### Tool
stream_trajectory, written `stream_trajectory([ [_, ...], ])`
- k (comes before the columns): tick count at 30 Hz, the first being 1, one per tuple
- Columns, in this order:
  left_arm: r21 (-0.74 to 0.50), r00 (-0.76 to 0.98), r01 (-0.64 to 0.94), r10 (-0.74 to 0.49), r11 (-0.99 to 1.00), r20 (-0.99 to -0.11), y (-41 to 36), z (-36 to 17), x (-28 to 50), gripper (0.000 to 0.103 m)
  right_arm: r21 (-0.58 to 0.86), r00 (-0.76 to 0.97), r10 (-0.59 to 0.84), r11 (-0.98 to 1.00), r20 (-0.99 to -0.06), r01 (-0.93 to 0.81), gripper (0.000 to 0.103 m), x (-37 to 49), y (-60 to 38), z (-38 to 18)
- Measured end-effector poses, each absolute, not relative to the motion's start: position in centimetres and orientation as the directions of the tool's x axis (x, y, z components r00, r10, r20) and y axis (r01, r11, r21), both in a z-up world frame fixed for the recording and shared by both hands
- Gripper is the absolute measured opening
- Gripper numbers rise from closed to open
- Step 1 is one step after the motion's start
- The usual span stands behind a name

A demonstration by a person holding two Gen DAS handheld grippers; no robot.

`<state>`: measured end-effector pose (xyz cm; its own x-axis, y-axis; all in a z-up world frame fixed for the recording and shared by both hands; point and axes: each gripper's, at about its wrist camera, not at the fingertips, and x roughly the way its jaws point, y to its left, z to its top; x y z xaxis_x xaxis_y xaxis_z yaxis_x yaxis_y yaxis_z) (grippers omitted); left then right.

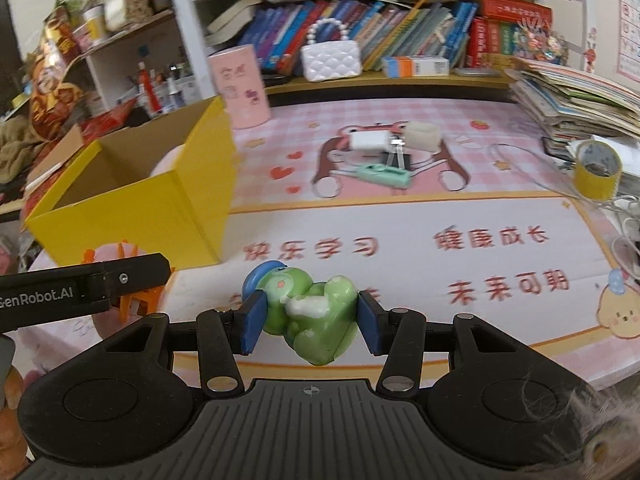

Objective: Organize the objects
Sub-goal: 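Carry the pink pig and green frog over the yellow box with both grippers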

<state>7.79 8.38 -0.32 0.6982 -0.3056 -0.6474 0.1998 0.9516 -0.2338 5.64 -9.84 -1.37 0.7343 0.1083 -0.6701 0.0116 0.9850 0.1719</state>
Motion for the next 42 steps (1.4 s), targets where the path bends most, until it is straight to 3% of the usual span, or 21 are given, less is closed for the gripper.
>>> stream_trajectory([
  [14,-0.245,0.772,-0.009,-0.149,0.969,-0.618,15.6,0.3,3.1,0.079,0.14,0.714,0.264,0.963,-0.649,-0.229,0.046,4.4,-2.4,-0.9],
  [25,-0.242,0.813,-0.071,-0.085,0.968,-0.576,19.0,1.2,1.7,0.079,0.114,0.723,0.3,0.948,-0.622,-0.296,0.046,4.0,1.0,0.0],
  [42,-0.234,0.918,-0.067,-0.032,0.97,-0.395,19.7,5.7,8.0,0.079,-0.006,0.839,0.313,0.936,-0.445,-0.352,0.046,10.6,1.9,5.1],
])
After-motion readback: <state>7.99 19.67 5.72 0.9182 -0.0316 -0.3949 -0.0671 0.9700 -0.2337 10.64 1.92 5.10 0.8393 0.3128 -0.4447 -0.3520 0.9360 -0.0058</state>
